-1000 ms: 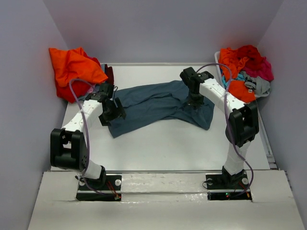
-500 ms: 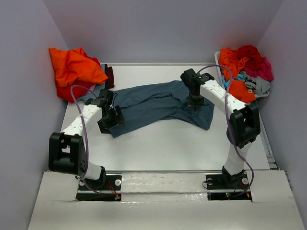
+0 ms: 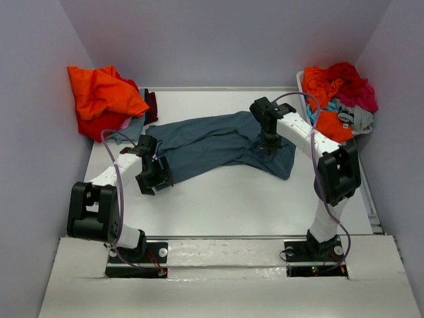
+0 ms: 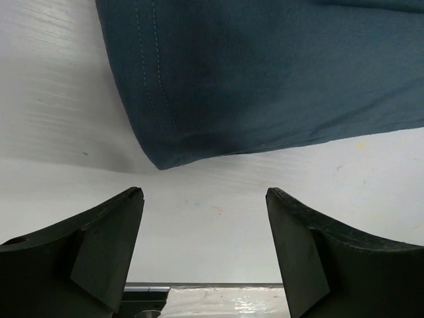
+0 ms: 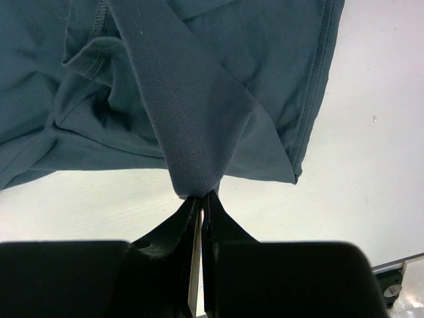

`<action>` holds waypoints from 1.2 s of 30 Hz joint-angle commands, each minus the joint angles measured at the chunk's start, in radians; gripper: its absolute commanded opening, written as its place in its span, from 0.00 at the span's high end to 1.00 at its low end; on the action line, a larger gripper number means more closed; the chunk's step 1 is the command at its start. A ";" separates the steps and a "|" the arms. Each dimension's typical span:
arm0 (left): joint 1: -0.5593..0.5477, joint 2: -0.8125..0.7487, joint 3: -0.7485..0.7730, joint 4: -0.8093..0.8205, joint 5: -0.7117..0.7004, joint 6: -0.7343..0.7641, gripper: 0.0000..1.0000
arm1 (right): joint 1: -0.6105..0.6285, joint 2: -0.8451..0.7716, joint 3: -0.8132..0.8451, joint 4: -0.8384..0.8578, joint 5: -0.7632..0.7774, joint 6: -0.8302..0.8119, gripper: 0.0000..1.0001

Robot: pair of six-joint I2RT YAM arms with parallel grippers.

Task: Fold and stack the t-shirts
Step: Fold the tshirt

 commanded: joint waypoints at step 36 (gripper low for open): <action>0.113 0.052 -0.024 0.128 0.124 -0.006 0.30 | -0.003 -0.087 -0.054 0.018 0.017 0.002 0.93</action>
